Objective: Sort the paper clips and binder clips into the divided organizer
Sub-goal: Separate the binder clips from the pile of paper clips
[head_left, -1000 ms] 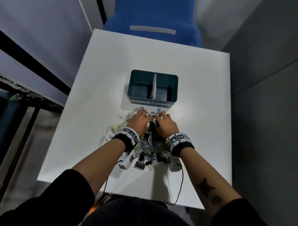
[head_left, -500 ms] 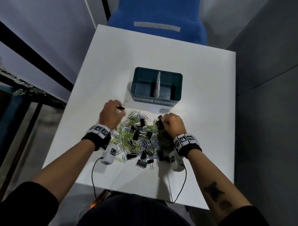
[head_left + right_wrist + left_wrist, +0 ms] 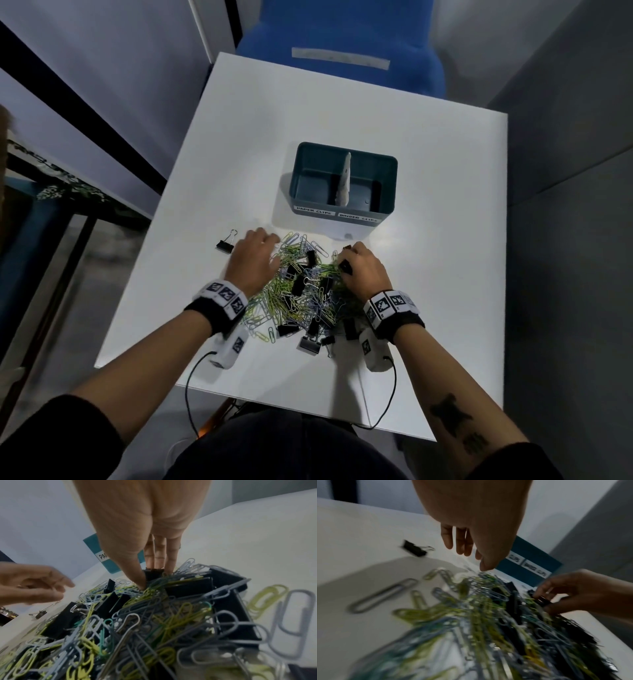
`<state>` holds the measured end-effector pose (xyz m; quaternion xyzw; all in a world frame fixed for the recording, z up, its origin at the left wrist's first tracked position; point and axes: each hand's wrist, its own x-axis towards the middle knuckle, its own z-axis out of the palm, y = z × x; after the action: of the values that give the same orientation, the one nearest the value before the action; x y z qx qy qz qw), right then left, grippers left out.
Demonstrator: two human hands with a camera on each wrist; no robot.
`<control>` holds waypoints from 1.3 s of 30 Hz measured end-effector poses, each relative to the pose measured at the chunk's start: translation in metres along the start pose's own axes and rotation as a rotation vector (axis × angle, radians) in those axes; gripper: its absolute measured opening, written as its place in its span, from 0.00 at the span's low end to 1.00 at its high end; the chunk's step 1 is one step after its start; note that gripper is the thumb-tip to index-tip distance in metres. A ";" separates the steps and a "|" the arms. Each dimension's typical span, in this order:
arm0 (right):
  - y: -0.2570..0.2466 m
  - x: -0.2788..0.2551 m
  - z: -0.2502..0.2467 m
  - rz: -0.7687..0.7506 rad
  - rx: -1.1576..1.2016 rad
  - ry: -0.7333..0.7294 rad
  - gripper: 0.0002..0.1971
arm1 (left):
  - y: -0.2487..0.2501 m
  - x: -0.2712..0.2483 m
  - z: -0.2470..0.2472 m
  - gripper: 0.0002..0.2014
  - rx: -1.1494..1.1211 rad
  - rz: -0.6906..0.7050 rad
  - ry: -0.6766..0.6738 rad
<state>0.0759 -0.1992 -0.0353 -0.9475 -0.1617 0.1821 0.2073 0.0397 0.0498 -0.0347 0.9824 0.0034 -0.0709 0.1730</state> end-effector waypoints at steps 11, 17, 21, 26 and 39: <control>0.010 -0.020 -0.014 0.177 0.567 0.282 0.16 | 0.058 0.025 0.023 0.14 -0.010 0.154 -0.195; 0.056 -0.033 -0.026 0.253 0.265 0.376 0.14 | 0.064 0.021 0.022 0.12 -0.112 0.145 -0.234; 0.080 -0.042 -0.026 0.327 0.107 0.277 0.12 | 0.060 0.018 0.018 0.12 -0.278 0.052 -0.222; 0.076 -0.045 -0.027 0.302 -0.032 0.271 0.13 | 0.046 0.012 -0.014 0.12 -0.677 -0.091 -0.157; 0.014 0.010 -0.008 -0.040 -0.187 0.046 0.27 | -0.058 -0.031 -0.050 0.09 -1.281 -0.662 -0.139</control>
<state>0.0911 -0.2103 -0.0370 -0.9631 -0.1922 0.1402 0.1254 0.0138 0.1221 -0.0038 0.6288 0.3304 -0.1661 0.6840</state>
